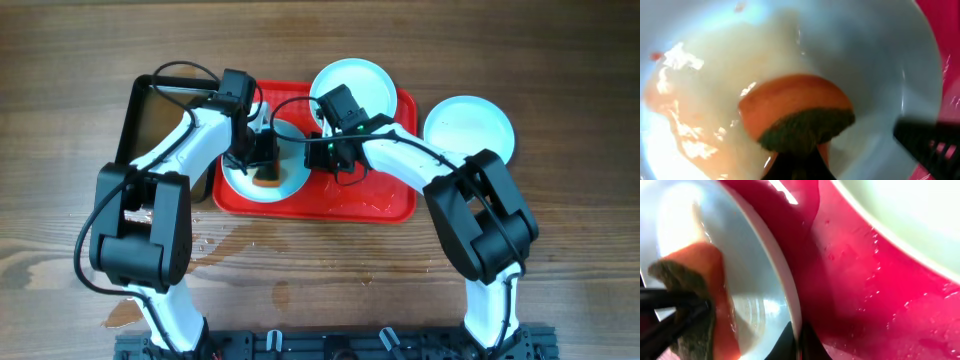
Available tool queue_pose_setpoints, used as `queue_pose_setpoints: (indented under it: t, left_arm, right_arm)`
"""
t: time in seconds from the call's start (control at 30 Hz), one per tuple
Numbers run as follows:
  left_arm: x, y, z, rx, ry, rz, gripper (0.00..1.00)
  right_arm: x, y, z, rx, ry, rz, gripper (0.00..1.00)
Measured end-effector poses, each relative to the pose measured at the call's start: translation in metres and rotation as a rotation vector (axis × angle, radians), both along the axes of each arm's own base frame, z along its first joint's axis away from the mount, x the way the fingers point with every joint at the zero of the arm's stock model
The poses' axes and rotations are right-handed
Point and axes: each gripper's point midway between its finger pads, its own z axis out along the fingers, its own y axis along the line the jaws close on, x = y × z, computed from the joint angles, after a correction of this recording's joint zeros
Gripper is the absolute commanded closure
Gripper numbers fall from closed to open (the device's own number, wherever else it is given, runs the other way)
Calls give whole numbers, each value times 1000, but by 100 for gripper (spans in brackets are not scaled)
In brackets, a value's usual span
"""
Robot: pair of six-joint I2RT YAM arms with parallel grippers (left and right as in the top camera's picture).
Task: Clean dirty plates on tray and stack at the side
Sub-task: 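Scrub the plate with the sponge while right gripper holds its rim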
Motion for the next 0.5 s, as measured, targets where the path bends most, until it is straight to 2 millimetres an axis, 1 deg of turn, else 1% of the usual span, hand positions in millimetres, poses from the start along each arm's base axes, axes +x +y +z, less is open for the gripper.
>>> queue_pose_setpoints:
  t: [0.07, 0.17, 0.27, 0.33, 0.5]
  left_arm:
    - [9, 5, 0, 16, -10, 125, 96]
    - [6, 13, -2, 38, 41, 341, 96]
    - [-10, 21, -4, 81, 127, 502, 96]
    - [-23, 29, -4, 127, 179, 555, 96]
    - [-48, 49, -3, 252, 257, 695, 96]
  right_arm:
    - [1, 0, 0, 3, -1, -7, 96]
    - [1, 1, 1, 6, -3, -5, 96]
    - [-4, 7, 1, 17, 5, 13, 96]
    - [-6, 8, 1, 19, 8, 22, 96]
    - [-7, 9, 1, 22, 5, 36, 96]
